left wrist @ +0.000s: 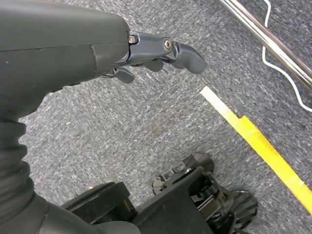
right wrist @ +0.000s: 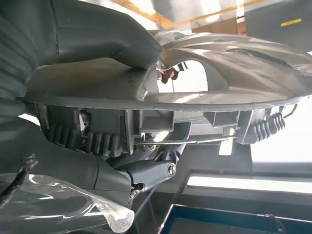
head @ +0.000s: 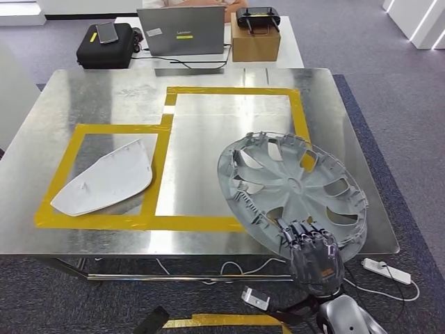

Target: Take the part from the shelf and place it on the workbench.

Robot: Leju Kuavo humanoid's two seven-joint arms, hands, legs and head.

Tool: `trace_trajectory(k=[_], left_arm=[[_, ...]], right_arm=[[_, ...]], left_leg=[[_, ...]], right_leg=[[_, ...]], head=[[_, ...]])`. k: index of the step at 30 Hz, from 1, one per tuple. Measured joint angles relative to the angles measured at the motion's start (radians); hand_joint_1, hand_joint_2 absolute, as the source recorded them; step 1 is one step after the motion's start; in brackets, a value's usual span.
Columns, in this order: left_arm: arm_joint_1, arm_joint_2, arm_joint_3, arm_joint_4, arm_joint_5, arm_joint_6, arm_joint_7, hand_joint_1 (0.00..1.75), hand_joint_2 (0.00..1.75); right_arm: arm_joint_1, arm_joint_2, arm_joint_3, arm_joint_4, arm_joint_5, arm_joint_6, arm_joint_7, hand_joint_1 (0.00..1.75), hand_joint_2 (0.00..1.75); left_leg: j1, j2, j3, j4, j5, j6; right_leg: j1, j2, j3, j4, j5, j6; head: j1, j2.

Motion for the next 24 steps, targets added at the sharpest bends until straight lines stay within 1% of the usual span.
trace_trajectory(k=[7, 10, 16, 24], left_arm=[[0.0, 0.005, 0.0, 0.0, 0.014, -0.002, 0.003, 0.0, 1.75], [0.0, 0.008, 0.0, 0.0, 0.018, -0.002, 0.004, 0.0, 1.75], [0.001, 0.013, 0.0, 0.0, 0.027, -0.001, 0.006, 0.0, 1.75], [0.001, 0.018, 0.0, 0.0, 0.035, -0.001, 0.006, 0.0, 1.75]], right_arm=[[-0.062, 0.001, 0.073, 0.016, 0.0, 0.035, -0.012, 1.75, 1.75], [-0.067, 0.002, 0.094, 0.024, 0.0, 0.042, -0.013, 1.75, 1.75], [-0.061, 0.001, 0.092, 0.062, 0.0, 0.039, -0.009, 1.75, 1.75], [-0.072, 0.001, 0.067, 0.131, 0.0, 0.043, 0.041, 1.75, 1.75]], left_leg=[[0.0, 0.0, 0.0, 0.0, 0.0, 0.0], [0.0, 0.0, 0.0, 0.0, 0.0, 0.0], [0.0, 0.0, 0.0, 0.0, 0.0, 0.0], [0.0, 0.0, 0.0, 0.0, 0.0, 0.0]], right_leg=[[0.0, 0.0, 0.0, 0.0, 0.0, 0.0], [0.0, -0.001, 0.0, 0.0, 0.0, 0.0], [0.0, 0.0, 0.0, 0.0, 0.0, 0.0], [0.0, -0.001, 0.0, 0.0, 0.0, 0.0]], head=[[0.0, 0.0], [0.0, 0.0], [0.0, 0.0], [0.0, 0.0]])
